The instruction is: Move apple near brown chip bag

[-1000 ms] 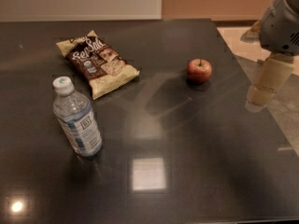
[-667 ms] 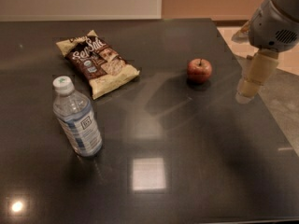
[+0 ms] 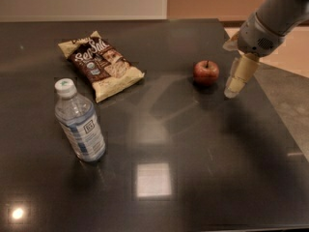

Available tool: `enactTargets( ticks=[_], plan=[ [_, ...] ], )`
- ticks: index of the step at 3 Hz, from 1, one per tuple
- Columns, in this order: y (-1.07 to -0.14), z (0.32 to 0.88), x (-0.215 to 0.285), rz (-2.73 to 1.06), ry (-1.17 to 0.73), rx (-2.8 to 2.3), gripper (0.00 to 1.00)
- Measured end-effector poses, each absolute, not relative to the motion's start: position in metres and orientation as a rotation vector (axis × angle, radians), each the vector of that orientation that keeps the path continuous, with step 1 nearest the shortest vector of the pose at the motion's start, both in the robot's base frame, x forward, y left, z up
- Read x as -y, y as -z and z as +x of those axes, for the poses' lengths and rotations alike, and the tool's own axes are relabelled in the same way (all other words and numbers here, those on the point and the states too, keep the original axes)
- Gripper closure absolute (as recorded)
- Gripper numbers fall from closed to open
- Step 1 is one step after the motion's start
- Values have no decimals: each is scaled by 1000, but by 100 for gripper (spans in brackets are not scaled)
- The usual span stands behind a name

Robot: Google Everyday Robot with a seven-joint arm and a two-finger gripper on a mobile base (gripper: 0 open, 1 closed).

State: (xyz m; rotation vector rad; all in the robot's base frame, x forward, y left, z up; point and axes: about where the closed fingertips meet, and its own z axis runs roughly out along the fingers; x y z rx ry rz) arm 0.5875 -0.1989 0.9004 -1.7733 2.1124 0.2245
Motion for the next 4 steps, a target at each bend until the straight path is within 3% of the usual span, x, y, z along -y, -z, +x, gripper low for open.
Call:
enactTargets(
  ticks=[3,4],
  plan=[
    [-853,646,170,-1707,-398,-2106,0],
    [-850,654,165,-1672,-397,-2108,17]
  ],
)
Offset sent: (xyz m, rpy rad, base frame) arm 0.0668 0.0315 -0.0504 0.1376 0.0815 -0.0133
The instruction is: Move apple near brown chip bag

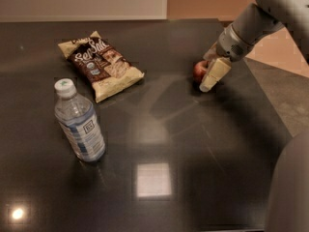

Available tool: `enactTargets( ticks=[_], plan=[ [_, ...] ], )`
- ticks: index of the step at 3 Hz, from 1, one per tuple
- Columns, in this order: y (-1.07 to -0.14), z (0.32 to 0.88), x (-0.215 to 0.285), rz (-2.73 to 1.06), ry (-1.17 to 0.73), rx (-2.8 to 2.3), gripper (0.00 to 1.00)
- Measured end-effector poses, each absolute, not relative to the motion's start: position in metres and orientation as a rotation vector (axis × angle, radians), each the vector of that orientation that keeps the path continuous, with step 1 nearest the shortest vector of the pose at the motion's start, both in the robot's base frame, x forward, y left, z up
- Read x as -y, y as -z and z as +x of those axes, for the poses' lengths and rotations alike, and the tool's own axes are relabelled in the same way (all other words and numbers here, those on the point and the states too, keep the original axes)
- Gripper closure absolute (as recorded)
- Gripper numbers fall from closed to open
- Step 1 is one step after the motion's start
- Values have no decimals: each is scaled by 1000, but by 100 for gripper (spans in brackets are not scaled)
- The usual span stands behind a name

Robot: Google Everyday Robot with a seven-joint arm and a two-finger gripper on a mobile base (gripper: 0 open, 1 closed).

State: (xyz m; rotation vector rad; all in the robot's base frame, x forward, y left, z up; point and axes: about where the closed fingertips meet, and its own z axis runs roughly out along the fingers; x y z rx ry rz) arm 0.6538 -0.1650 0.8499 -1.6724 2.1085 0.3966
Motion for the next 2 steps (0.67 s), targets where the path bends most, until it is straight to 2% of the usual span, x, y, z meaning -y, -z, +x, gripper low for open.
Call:
enactTargets(
  ticks=[2],
  plan=[
    [-859,660,154,-1666,-400,-2078,64]
  ],
)
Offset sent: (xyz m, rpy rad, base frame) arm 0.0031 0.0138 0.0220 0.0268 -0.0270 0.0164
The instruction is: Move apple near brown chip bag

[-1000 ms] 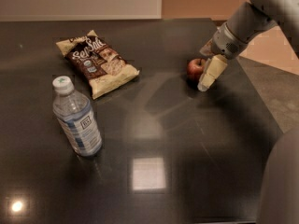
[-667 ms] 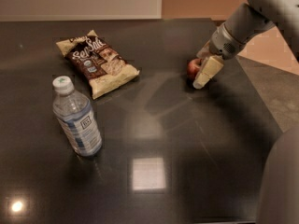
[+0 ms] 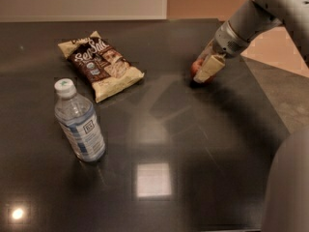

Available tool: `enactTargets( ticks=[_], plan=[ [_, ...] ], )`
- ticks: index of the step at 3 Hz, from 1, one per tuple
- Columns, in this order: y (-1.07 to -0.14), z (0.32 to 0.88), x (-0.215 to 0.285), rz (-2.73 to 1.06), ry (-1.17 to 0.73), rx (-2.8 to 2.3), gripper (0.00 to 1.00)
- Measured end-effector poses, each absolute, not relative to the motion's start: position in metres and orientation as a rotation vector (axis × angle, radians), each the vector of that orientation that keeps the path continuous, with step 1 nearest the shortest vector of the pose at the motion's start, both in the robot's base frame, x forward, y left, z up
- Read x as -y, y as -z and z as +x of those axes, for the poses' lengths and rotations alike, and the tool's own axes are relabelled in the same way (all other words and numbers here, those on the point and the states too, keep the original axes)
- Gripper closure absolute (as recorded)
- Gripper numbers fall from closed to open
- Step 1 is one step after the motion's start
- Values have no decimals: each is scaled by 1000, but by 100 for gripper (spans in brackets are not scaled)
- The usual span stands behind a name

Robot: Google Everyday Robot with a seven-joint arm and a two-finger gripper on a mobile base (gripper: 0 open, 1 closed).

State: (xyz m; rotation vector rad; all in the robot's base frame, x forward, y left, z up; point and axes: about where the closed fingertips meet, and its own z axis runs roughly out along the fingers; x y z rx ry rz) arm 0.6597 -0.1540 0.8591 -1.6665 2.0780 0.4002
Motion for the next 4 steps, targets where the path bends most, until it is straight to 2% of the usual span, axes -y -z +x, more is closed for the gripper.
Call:
enactTargets(
  ticks=[1,2,3,4],
  plan=[
    [-871,659,133,-1679,-444,-2040,87],
    [-881,657,95,-1716,-503,-1983,100],
    [-882,654,60,-1748,-534,-1942,100],
    [-876,653,34,-1773,-551,-1923,83]
  ],
)
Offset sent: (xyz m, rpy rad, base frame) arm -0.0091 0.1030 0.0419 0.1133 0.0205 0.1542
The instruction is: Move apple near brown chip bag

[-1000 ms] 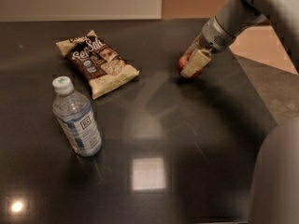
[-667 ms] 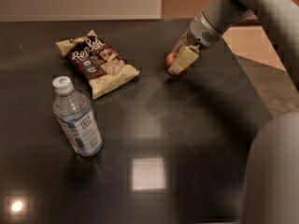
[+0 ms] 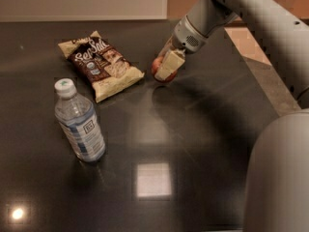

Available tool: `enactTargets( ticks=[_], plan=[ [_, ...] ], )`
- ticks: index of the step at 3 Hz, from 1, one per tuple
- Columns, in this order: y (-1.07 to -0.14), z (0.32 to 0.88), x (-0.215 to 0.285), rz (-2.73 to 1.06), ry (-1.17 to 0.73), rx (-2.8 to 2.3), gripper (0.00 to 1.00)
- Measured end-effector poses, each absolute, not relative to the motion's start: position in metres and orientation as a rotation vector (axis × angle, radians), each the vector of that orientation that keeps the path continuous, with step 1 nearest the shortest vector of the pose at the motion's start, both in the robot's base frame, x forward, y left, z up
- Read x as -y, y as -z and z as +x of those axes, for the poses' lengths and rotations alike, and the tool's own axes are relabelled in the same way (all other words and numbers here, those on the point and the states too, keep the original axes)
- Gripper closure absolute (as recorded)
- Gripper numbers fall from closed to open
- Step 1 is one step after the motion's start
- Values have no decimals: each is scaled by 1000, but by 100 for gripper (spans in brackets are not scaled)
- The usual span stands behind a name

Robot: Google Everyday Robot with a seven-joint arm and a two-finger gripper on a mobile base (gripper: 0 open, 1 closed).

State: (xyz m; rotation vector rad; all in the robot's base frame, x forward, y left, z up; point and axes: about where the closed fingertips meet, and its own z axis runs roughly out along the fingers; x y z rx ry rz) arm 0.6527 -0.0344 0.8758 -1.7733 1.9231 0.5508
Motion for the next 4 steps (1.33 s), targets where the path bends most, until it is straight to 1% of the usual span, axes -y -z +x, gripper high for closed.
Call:
enactTargets(
  ticks=[1,3,4],
  plan=[
    [-867,652,21,-1787,-552,-1911,59],
    [-859,650,14,-1806,-557,-1898,12],
    [-857,651,12,-1808,-561,-1898,0]
  ],
)
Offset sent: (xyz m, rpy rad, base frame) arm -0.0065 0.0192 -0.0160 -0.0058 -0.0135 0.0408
